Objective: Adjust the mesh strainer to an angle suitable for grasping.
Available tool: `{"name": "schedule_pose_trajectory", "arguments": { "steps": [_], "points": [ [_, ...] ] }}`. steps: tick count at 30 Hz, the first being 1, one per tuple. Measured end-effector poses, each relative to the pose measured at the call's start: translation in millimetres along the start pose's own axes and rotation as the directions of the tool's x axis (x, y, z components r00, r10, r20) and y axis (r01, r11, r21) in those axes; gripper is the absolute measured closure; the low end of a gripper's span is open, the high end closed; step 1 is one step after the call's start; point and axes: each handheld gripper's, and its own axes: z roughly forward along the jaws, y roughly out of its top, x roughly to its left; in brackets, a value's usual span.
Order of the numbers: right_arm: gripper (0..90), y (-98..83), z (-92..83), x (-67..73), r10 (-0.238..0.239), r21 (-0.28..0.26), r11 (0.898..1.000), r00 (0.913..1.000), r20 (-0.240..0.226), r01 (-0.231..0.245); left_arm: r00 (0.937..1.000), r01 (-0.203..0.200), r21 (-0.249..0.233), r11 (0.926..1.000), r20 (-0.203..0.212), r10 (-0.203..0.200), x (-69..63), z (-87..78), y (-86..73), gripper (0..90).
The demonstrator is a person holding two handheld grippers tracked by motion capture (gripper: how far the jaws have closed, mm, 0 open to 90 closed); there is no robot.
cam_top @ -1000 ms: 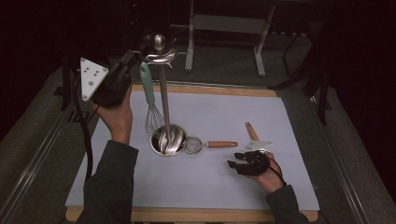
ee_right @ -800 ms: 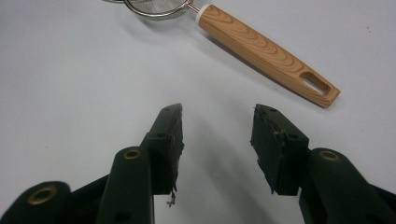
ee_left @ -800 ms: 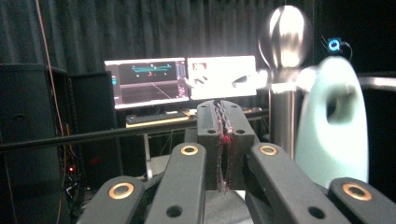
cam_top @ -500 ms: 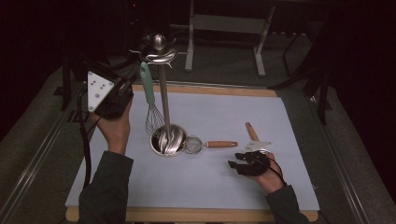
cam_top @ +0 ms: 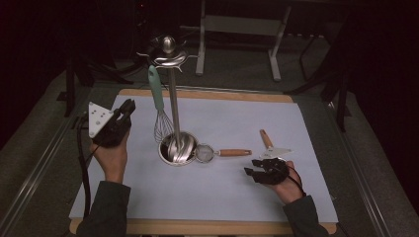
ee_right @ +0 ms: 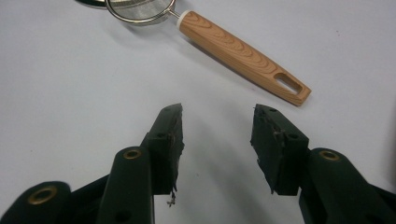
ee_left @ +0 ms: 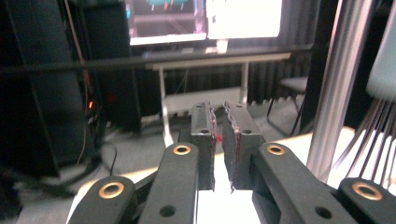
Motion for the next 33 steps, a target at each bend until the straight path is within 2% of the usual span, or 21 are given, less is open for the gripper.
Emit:
{"name": "schedule_pose_trajectory", "arguments": {
  "steps": [3, 7, 9, 10, 14, 15, 18, 22, 24, 27, 33],
  "points": [
    [53.5, 0.5, -2.6, -2.6, 0.001, -0.006, 1.000, 0.9999, 0.011, -0.001, 0.9997, -0.014, 0.078, 0.9969, -0.020, 0.015, -3.5, 0.7, -27.8, 80.0],
    [53.6, -0.1, -5.1, -6.4, 0.004, -0.012, 1.000, 0.9993, 0.037, -0.003, 0.9997, 0.018, 0.156, 0.9875, -0.020, -0.015, -6.5, 1.2, -63.5, 79.1],
    [53.6, -1.4, -6.0, -9.5, 0.010, -0.013, 1.000, 0.9991, 0.042, -0.010, 0.9992, 0.036, 0.190, 0.9810, -0.022, -0.033, -8.5, 0.2, -79.9, 78.6],
    [53.6, -1.8, -6.2, -10.5, 0.016, -0.012, 1.000, 0.9989, 0.044, -0.015, 0.9991, 0.042, 0.216, 0.9755, -0.019, -0.038, -9.9, -0.4, -91.0, 78.4],
    [53.6, -3.7, -5.1, -15.1, 0.030, -0.013, 0.999, 0.9983, 0.050, -0.030, 0.9983, 0.057, 0.277, 0.9591, -0.022, -0.053, -10.8, -1.0, -115.3, 77.8],
    [53.6, -3.6, -4.7, -15.4, 0.032, -0.011, 0.999, 0.9982, 0.050, -0.032, 0.9984, 0.057, 0.292, 0.9547, -0.025, -0.052, -10.5, 0.0, -117.9, 77.8],
    [53.6, -2.5, -3.1, -15.4, 0.032, -0.011, 0.999, 0.9980, 0.054, -0.032, 0.9980, 0.062, 0.299, 0.9522, -0.032, -0.055, -9.0, 1.8, -124.8, 77.3],
    [53.4, 3.3, 2.1, -14.5, 0.008, -0.001, 1.000, 0.9983, 0.058, -0.008, 0.9981, 0.053, 0.339, 0.9392, -0.049, -0.038, -6.6, 7.0, -135.2, 77.2],
    [53.0, 7.8, 5.6, -15.1, -0.001, -0.001, 1.000, 0.9988, 0.048, 0.001, 0.9971, 0.067, 0.352, 0.9336, -0.059, -0.049, -4.0, 9.1, -138.7, 77.3],
    [50.8, 14.8, 12.6, -17.6, -0.001, -0.004, 1.000, 0.9994, 0.034, 0.001, 0.9958, 0.082, 0.343, 0.9357, -0.067, -0.063, -3.0, 8.4, -139.5, 76.8],
    [47.1, 29.9, 31.5, -28.2, -0.001, 0.048, 0.999, 0.9999, 0.013, 0.000, 0.9958, 0.085, 0.353, 0.9319, -0.062, -0.067, -3.4, 8.7, -140.3, 75.8]
  ]
}}
